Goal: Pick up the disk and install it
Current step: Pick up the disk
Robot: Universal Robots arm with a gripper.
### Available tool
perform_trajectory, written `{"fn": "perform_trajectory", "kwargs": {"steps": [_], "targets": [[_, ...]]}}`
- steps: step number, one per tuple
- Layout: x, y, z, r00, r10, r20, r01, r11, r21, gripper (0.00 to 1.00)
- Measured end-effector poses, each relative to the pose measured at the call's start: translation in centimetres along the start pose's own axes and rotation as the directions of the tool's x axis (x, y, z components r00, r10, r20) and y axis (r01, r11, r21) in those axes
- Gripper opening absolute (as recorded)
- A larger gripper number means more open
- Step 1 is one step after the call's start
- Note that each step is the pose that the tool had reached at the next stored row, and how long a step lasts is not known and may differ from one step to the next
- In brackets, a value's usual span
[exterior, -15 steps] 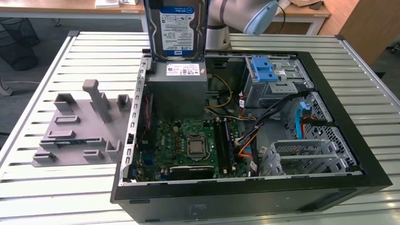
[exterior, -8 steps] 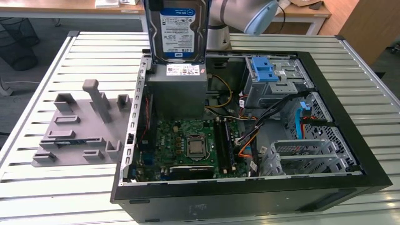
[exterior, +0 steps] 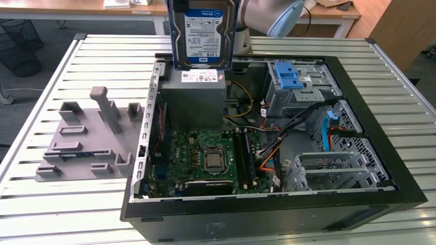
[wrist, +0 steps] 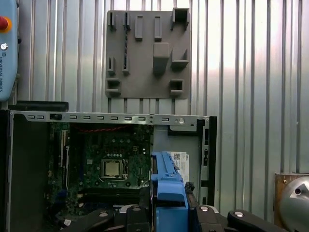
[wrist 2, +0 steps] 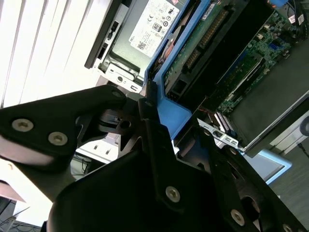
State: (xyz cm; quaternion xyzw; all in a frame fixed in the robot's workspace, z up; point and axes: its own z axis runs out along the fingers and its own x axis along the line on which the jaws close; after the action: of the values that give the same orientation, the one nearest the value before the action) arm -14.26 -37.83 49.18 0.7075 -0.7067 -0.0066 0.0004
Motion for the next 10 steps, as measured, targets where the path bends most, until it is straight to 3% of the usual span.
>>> {"fn": "perform_trajectory", "kwargs": {"steps": [4, 10], "targets": [[0.0, -0.63, 0.0, 1.0, 0.0, 0.0001, 0.0, 1.0, 0.0, 0.36], [0.0, -0.7, 0.0, 1.0, 0.0, 0.0001, 0.0, 1.0, 0.0, 0.36]]}}
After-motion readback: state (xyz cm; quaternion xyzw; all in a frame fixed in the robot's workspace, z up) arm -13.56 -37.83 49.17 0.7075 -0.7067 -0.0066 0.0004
